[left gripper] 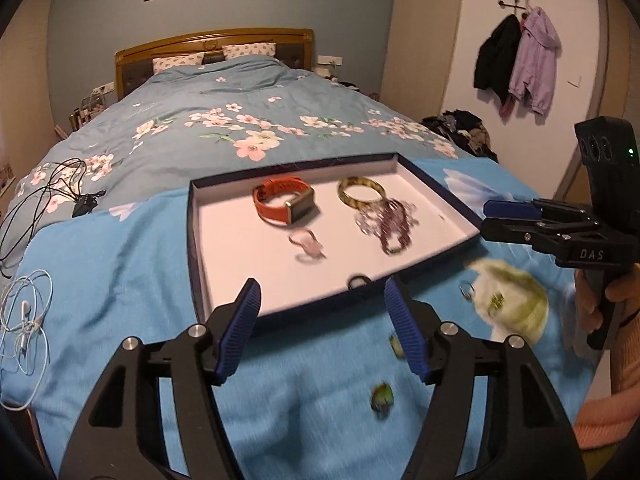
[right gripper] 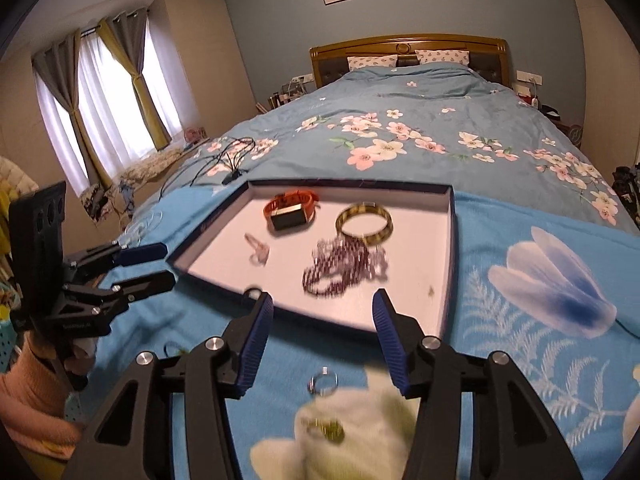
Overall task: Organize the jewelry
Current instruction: 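Move both open tools out of the box toward the rings on the bedspread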
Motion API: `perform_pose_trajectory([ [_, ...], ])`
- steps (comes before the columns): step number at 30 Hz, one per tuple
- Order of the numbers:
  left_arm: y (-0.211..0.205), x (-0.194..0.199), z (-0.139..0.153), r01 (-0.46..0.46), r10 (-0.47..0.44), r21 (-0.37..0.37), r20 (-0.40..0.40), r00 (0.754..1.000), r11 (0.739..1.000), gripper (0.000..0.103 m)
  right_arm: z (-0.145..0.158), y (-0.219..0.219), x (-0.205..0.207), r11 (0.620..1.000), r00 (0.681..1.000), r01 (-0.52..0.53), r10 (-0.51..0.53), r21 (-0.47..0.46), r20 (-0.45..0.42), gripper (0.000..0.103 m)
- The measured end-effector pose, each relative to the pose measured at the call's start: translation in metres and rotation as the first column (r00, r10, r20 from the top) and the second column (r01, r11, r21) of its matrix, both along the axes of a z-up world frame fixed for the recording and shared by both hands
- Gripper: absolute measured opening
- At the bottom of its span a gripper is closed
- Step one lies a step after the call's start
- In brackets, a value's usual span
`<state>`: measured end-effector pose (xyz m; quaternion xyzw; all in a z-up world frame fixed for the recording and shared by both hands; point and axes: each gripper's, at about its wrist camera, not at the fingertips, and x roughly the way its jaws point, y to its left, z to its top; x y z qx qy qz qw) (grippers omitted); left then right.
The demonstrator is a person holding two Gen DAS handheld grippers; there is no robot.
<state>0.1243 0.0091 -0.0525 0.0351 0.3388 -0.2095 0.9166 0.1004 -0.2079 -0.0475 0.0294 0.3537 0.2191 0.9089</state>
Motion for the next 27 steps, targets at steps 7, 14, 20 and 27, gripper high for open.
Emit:
perform_pose_trajectory([
  [7, -0.011, -0.031, -0.014, 0.059, -0.058, 0.056, -0.003, 0.998, 0.997, 0.070, -0.025, -0.001, -0.030, 0.998, 0.998, 0.017, -0.020, -0.054, -0.054, 0.049],
  [14, -0.016, -0.040, -0.032, 0.067, -0.063, 0.053, -0.069, 0.996, 0.996, 0.074, -0.044, -0.001, -0.042, 0.997, 0.995, 0.031, -0.038, -0.071, -0.097, 0.049],
  [20, -0.016, -0.033, -0.037, 0.025, -0.017, 0.066, -0.111, 0.994, 0.998, 0.096, -0.046, 0.000, -0.044, 0.998, 0.994, 0.032, -0.037, -0.056, -0.104, 0.049],
  [27, -0.013, -0.032, -0.036, 0.007, -0.001, 0.047, -0.120, 0.993, 0.999, 0.097, -0.046, 0.000, -0.043, 0.998, 0.994, 0.037, -0.042, -0.048, -0.106, 0.053],
])
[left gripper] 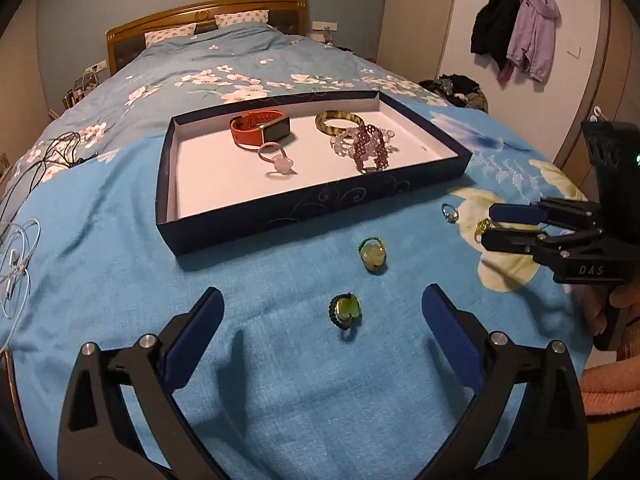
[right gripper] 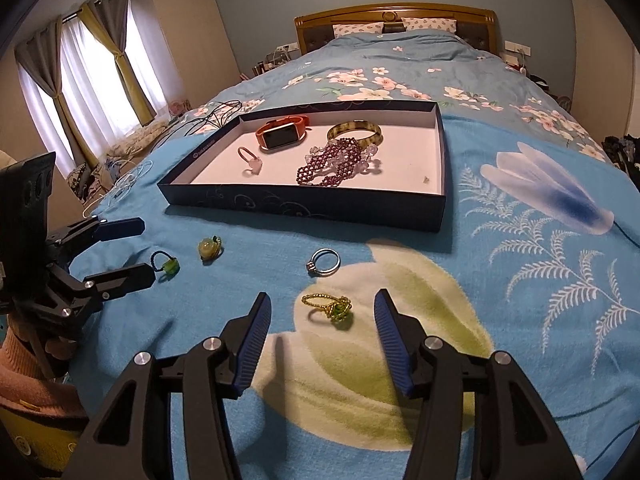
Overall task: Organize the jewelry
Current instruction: 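Move both open tools out of the box toward the rings on the bedspread, then grasp the green-stone ring with the left tool while the right tool grasps the gold green-stone ring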
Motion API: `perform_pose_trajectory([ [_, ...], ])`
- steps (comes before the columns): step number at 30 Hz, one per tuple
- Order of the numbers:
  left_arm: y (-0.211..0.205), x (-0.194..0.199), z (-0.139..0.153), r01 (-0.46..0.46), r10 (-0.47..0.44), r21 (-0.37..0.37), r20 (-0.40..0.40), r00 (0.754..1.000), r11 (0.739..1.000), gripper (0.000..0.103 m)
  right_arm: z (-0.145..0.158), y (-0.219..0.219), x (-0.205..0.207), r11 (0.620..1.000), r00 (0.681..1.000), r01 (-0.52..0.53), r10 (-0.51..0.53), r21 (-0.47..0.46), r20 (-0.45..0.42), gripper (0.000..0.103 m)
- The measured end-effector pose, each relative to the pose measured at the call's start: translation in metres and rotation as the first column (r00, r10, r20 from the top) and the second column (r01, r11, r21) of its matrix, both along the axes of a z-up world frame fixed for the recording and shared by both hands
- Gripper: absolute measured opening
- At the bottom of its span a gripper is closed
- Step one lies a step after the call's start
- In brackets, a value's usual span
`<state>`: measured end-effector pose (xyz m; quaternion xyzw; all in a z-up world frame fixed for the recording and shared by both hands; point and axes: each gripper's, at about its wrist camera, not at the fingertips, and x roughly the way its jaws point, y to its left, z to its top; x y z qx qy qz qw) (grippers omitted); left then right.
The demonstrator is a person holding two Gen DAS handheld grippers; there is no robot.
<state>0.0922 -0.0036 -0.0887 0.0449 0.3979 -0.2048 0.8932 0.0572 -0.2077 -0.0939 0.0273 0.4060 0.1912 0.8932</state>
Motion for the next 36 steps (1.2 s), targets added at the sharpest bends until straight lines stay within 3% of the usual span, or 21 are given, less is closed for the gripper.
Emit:
perform_pose_trajectory([
  [7, 0.006, 0.006, -0.005, -0.039, 0.037, -0.047, -0.060, 0.998, 0.998, 0.098, 0.000, 0.001, 0.000, 1.000, 1.000, 0.001, -0.001, 0.004, 0.001, 0.056],
  [12, -0.001, -0.001, -0.002, -0.030, 0.029, -0.028, -0.024, 0.999, 0.999, 0.097, 0.001, 0.005, -0.002, 1.000, 1.000, -0.003, 0.003, -0.019, 0.009, 0.056],
  [14, -0.009, -0.003, -0.003, -0.019, 0.020, 0.020, -0.018, 1.000, 1.000, 0.090, 0.001, 0.007, -0.003, 1.000, 1.000, -0.008, 0.008, -0.020, 0.013, 0.056],
  [16, -0.014, -0.003, -0.005, -0.007, 0.008, 0.043, -0.020, 1.000, 0.999, 0.074, 0.001, 0.009, -0.003, 1.000, 1.000, -0.009, 0.009, -0.023, 0.014, 0.055],
  [18, -0.018, -0.002, -0.009, 0.003, -0.001, 0.050, -0.034, 0.999, 0.999, 0.067, 0.000, 0.011, -0.003, 0.999, 1.000, -0.012, 0.013, -0.030, 0.014, 0.051],
  [27, -0.021, -0.002, -0.013, 0.019, -0.016, 0.051, -0.057, 0.998, 0.999, 0.052, -0.005, 0.011, 0.000, 0.999, 1.000, 0.001, -0.001, -0.043, -0.002, 0.037],
  [36, -0.015, 0.001, -0.012, -0.012, 0.015, 0.053, -0.057, 0.998, 0.999, 0.025, -0.006, 0.012, 0.003, 0.998, 1.000, 0.015, -0.015, -0.062, -0.001, 0.028],
])
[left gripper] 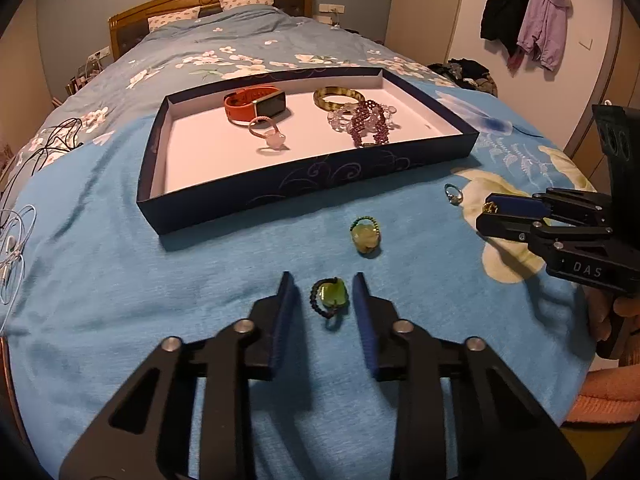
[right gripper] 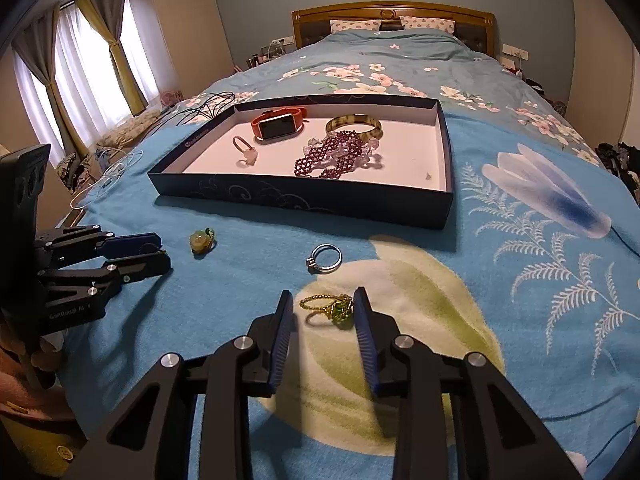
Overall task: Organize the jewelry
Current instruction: 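Grasp the green-stone ring with the left tool while the right tool grasps the gold green-stone ring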
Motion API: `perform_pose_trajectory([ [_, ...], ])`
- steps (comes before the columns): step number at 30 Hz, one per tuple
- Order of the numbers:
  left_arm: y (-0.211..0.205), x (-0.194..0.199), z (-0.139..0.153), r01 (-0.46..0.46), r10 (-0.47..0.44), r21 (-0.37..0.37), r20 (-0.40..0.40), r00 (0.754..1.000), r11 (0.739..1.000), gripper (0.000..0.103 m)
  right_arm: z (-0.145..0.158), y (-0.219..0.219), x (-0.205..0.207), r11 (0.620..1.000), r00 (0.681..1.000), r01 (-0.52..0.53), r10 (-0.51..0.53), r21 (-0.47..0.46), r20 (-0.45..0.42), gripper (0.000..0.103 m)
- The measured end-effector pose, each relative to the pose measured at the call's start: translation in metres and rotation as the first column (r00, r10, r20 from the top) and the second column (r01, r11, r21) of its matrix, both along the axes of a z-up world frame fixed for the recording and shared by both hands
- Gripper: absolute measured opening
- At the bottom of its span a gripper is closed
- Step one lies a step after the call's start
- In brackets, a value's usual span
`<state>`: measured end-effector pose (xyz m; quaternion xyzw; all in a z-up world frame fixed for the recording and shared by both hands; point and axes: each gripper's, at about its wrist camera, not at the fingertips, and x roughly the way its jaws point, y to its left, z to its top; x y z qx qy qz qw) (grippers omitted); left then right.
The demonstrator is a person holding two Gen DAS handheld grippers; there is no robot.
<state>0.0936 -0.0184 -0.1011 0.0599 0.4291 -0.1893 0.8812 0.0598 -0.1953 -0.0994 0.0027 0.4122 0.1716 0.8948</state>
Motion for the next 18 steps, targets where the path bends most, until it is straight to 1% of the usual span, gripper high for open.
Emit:
perform_pose_trajectory([
  [1, 0.0011, 0.0001, -0.0002, -0.002, 0.002, -0.001, -0.001, 1.000, 1.000, 0.022, 0.0000, -0.0002, 0.0002, 1.000, 1.000, 0.002, -0.002, -0.002, 0.000, 0.026],
  [3, 0.0010, -0.0008, -0.0004, 0.002, -0.002, -0.001, -0.001, 1.000, 1.000, 0.017, 0.0001, -0.0003, 0.0008, 1.000, 1.000, 0.003, -0.003, -0.001, -0.002, 0.025],
  [9, 0.0006, -0.0032, -0.0006, 0.004, -0.004, 0.000, 0.004, 1.000, 1.000, 0.014, 0.0000, -0.0002, 0.0016, 1.000, 1.000, 0.005, -0.005, -0.012, 0.001, 0.024],
  [18, 0.0023, -0.0042, 0.0002, 0.000, 0.000, -0.013, 0.003, 1.000, 1.000, 0.014, 0.0016, -0.0009, 0.0002, 1.000, 1.000, 0.006, -0.006, -0.016, 0.007, 0.018],
])
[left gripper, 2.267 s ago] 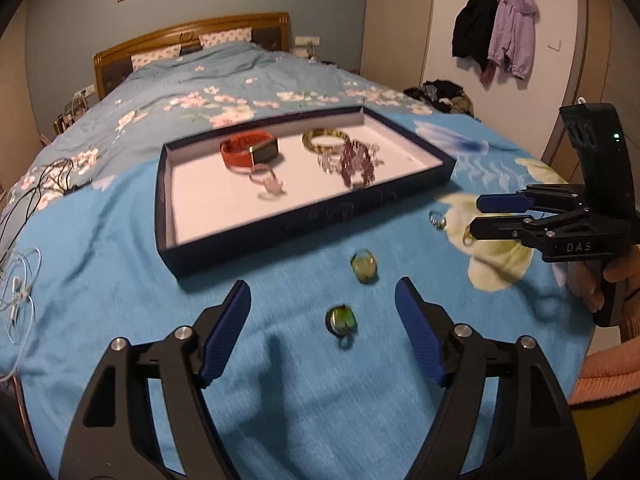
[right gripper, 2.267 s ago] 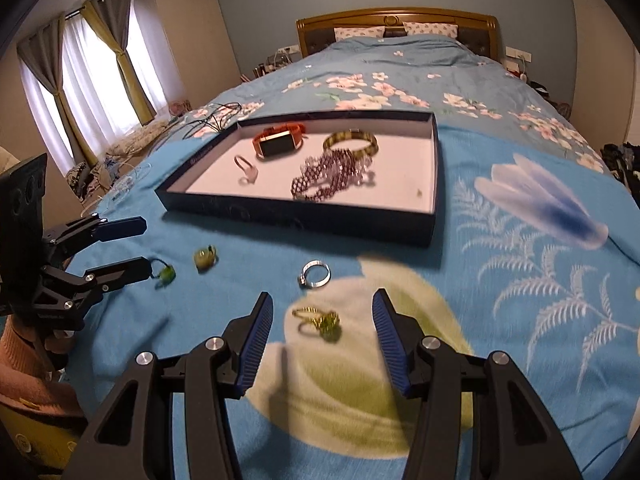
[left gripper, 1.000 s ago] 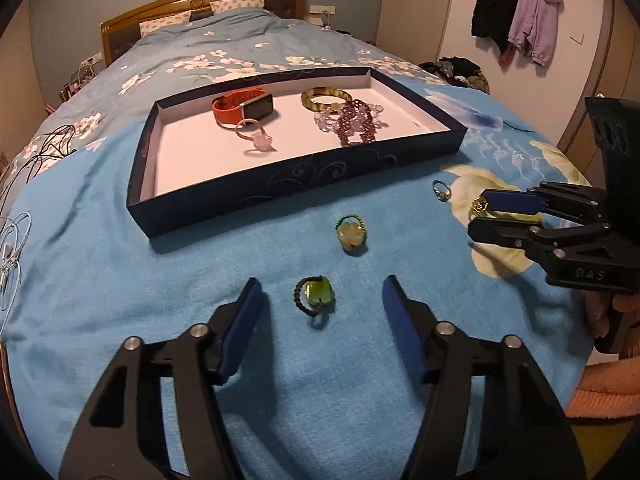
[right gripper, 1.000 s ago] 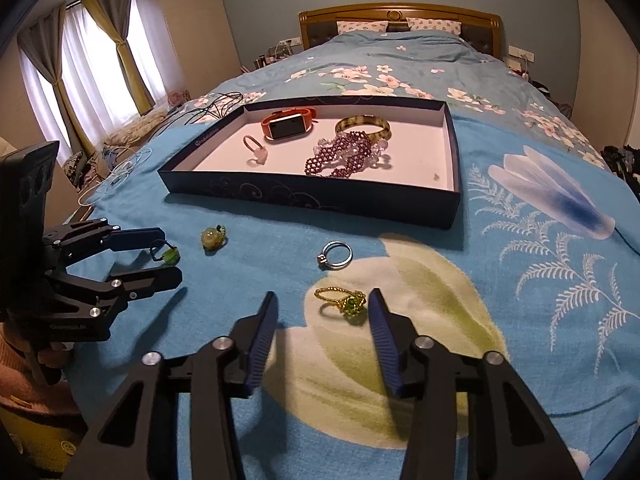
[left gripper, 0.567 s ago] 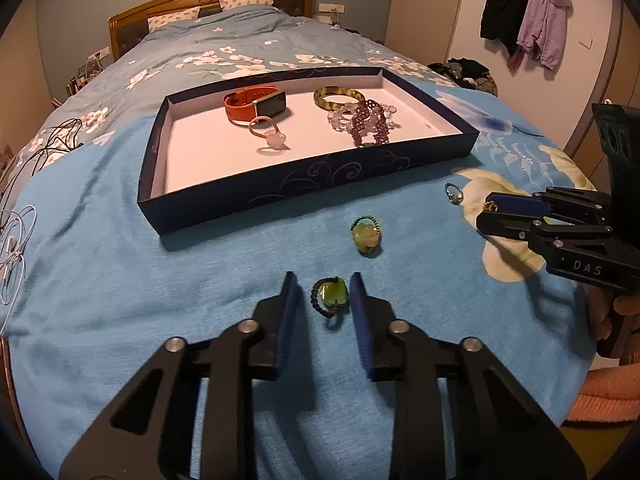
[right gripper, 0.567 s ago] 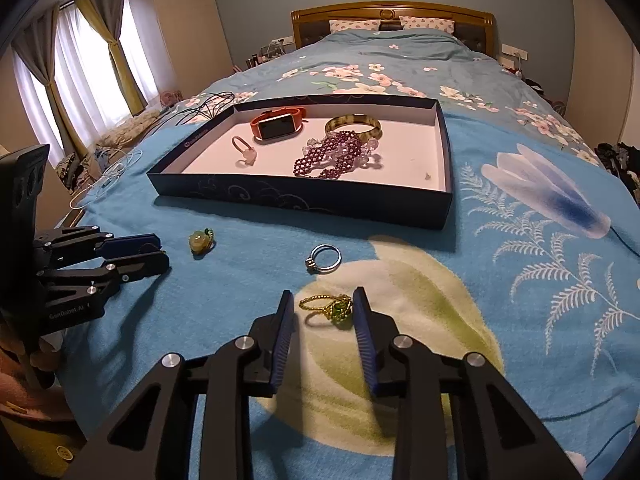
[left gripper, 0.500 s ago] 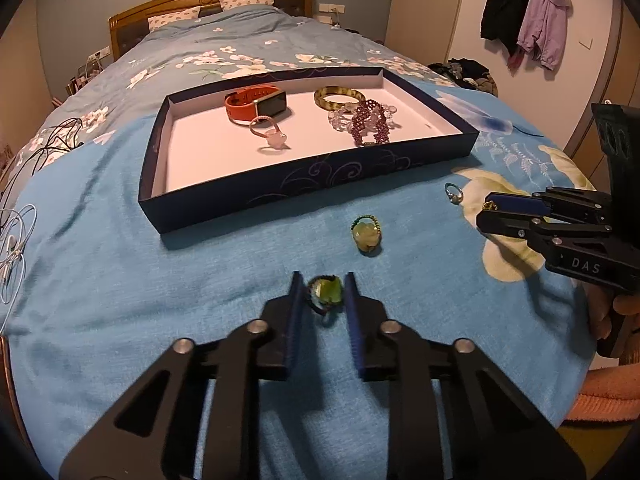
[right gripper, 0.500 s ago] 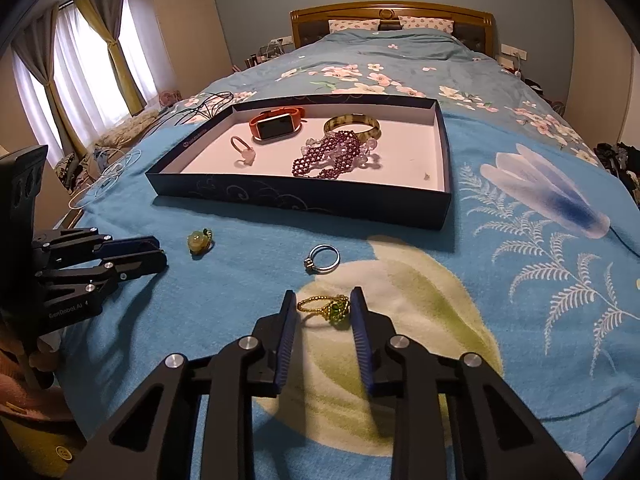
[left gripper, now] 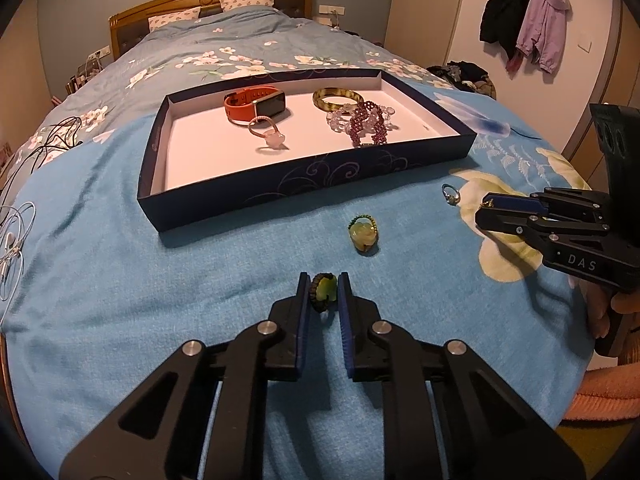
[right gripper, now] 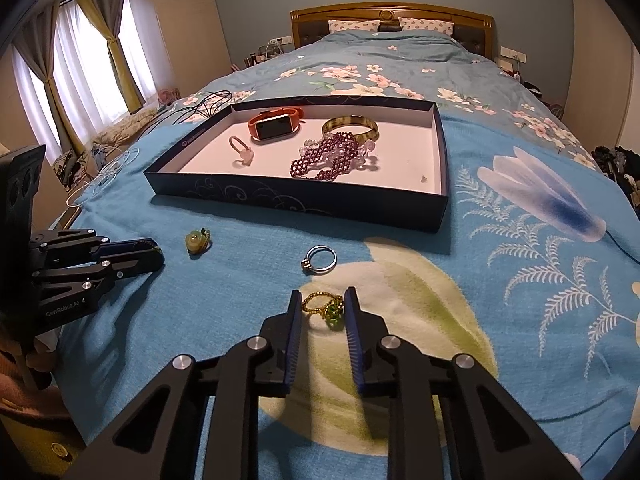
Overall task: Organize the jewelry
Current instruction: 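Grasp the green-stone ring with the left tool while the right tool grasps the gold green-stone ring, then carry both held rings over the box with both tools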
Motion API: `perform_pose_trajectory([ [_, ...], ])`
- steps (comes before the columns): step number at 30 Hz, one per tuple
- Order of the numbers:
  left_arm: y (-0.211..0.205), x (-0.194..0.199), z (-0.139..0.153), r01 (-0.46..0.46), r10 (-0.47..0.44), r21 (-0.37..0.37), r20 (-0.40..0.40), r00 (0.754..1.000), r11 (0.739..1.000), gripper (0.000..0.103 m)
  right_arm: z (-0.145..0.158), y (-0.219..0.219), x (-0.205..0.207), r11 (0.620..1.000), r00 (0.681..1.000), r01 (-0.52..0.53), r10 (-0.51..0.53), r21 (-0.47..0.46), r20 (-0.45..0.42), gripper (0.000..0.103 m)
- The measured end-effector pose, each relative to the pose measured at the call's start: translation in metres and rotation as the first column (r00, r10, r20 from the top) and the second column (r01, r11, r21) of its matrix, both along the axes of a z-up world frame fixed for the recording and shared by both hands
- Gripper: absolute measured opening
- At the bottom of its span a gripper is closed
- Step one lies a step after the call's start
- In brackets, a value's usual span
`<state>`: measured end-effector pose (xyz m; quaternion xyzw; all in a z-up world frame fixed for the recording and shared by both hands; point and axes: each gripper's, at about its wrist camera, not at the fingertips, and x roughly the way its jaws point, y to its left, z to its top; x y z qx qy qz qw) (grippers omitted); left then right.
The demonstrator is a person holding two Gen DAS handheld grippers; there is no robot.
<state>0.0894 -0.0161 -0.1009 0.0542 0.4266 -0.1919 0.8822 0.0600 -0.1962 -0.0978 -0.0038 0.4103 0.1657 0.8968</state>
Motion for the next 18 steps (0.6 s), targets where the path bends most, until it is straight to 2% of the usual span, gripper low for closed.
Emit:
perform_pose_trajectory([
  [18, 0.007, 0.000, 0.009, -0.012, 0.013, -0.028, 0.035, 0.999, 1.000, 0.014, 0.017, -0.003, -0.006, 0.999, 0.999, -0.021, 0.019, 0.046, 0.047, 0.017],
])
